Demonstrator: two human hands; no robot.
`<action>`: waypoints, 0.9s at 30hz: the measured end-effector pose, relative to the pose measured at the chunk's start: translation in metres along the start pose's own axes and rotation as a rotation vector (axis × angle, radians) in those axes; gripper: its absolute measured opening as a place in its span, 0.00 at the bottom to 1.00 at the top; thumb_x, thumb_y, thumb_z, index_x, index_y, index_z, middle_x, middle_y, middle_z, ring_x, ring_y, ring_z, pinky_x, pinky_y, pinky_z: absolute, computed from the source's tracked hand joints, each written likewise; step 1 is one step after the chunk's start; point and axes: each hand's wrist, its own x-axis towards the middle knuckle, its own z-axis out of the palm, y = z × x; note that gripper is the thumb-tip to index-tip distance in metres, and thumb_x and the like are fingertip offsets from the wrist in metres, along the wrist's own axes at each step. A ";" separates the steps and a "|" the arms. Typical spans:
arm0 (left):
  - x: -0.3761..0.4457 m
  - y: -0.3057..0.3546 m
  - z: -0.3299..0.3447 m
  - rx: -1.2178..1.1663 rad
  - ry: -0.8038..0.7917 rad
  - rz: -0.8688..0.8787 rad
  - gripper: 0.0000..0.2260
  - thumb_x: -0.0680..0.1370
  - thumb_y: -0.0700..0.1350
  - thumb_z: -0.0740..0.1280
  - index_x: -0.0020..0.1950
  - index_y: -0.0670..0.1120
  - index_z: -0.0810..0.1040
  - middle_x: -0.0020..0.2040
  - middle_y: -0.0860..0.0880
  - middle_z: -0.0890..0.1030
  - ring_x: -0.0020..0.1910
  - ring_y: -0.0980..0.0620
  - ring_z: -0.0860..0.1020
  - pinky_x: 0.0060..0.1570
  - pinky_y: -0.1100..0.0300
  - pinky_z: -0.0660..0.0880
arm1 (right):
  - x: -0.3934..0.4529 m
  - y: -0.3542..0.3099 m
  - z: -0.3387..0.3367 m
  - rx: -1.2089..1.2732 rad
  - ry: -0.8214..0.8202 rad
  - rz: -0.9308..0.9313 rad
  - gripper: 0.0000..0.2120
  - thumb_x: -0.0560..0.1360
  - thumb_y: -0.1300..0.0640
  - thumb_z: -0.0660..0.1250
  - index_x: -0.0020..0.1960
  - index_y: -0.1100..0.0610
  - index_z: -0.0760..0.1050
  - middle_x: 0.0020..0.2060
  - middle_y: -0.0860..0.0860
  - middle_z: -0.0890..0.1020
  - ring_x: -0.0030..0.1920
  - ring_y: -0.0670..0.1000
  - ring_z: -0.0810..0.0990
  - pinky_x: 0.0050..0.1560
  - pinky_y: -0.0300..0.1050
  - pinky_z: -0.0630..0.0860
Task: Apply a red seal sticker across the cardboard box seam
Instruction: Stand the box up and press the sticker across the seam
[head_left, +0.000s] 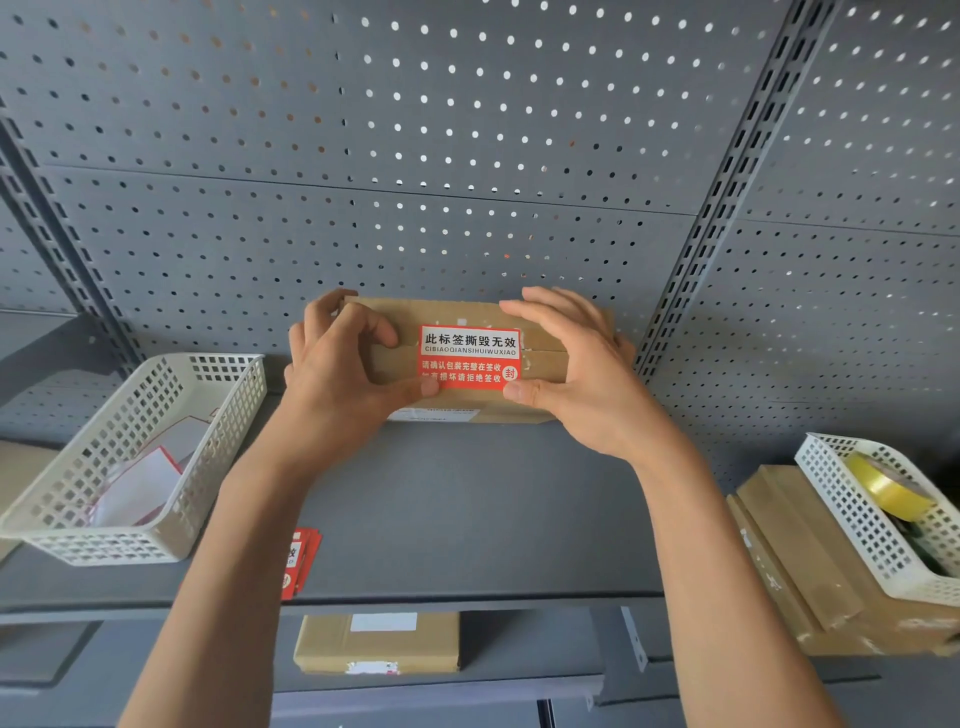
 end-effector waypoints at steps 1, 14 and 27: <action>0.000 0.000 -0.001 0.000 -0.009 0.002 0.25 0.54 0.70 0.71 0.44 0.62 0.70 0.71 0.53 0.65 0.70 0.47 0.63 0.68 0.38 0.66 | 0.000 0.000 0.000 0.002 -0.003 0.000 0.36 0.69 0.53 0.78 0.73 0.38 0.67 0.75 0.36 0.63 0.78 0.40 0.52 0.76 0.64 0.49; 0.001 0.029 0.032 0.176 0.400 -0.097 0.26 0.72 0.72 0.65 0.36 0.49 0.67 0.57 0.49 0.73 0.58 0.42 0.71 0.54 0.43 0.72 | 0.013 -0.041 0.048 -0.357 0.428 0.258 0.24 0.80 0.34 0.49 0.63 0.45 0.76 0.60 0.45 0.77 0.68 0.52 0.68 0.66 0.66 0.59; 0.010 0.031 0.056 0.385 0.479 0.016 0.21 0.76 0.66 0.62 0.49 0.48 0.71 0.73 0.45 0.73 0.76 0.45 0.63 0.59 0.42 0.61 | 0.021 -0.036 0.063 -0.479 0.611 0.240 0.24 0.78 0.33 0.54 0.54 0.48 0.79 0.51 0.47 0.80 0.62 0.55 0.74 0.64 0.66 0.63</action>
